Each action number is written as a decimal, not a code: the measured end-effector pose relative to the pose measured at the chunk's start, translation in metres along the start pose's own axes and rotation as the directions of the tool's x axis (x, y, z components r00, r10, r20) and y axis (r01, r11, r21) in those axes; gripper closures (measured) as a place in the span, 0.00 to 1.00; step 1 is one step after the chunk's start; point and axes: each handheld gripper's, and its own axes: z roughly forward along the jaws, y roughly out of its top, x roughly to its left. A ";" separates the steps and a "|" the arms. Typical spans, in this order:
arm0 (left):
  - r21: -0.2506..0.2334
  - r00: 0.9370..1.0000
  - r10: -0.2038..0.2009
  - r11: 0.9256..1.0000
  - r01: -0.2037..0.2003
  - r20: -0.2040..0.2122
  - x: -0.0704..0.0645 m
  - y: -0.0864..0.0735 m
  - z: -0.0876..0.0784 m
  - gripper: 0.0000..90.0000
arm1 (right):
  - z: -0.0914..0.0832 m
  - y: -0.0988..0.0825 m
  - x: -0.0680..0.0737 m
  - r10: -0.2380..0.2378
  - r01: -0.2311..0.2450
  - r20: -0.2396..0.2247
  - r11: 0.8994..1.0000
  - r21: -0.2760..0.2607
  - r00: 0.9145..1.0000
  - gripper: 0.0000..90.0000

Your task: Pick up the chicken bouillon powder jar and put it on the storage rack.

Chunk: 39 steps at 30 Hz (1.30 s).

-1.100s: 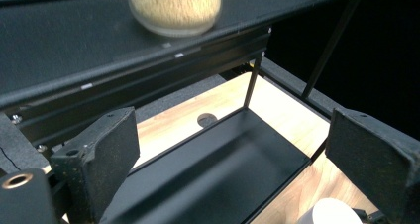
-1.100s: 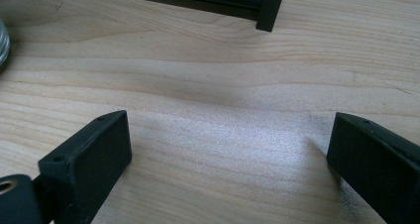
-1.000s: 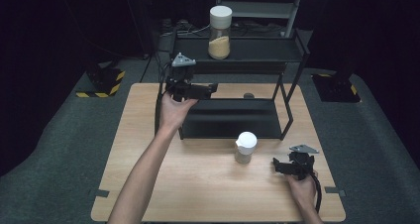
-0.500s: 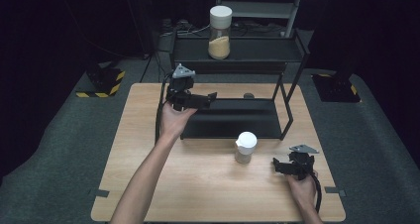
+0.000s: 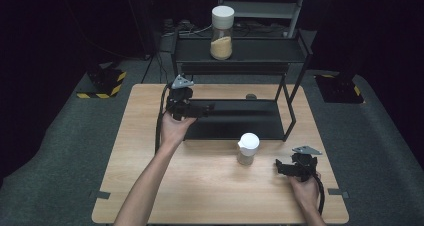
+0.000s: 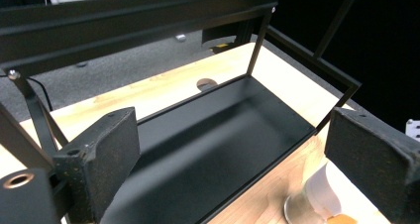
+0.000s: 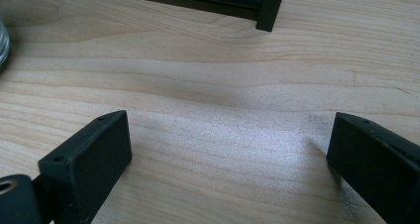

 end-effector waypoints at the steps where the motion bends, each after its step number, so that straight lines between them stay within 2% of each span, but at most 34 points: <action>1: -0.002 1.000 -0.007 1.000 0.007 0.003 0.002 -0.002 0.000 0.08 | 0.000 0.000 0.000 0.000 0.000 0.000 1.000 0.000 1.000 0.03; 7: 0.006 1.000 -0.031 0.999 0.031 0.000 0.005 -0.015 0.003 0.08 | 0.000 0.000 0.000 0.000 0.000 0.000 1.000 0.000 1.000 0.03; 19: 0.037 0.999 -0.010 0.999 0.011 -0.036 0.000 -0.035 0.010 0.08 | 0.000 0.000 0.000 0.000 0.000 0.000 1.000 0.000 1.000 0.03; 26: 0.046 0.999 -0.007 0.999 0.009 -0.043 -0.002 -0.045 0.016 0.08 | 0.000 0.000 0.000 0.000 0.000 0.000 1.000 0.000 1.000 0.03; 39: 0.080 0.997 0.025 0.997 -0.020 -0.068 -0.011 -0.063 0.028 0.08 | 0.000 0.000 0.000 0.001 -0.001 0.001 1.000 0.000 1.000 0.03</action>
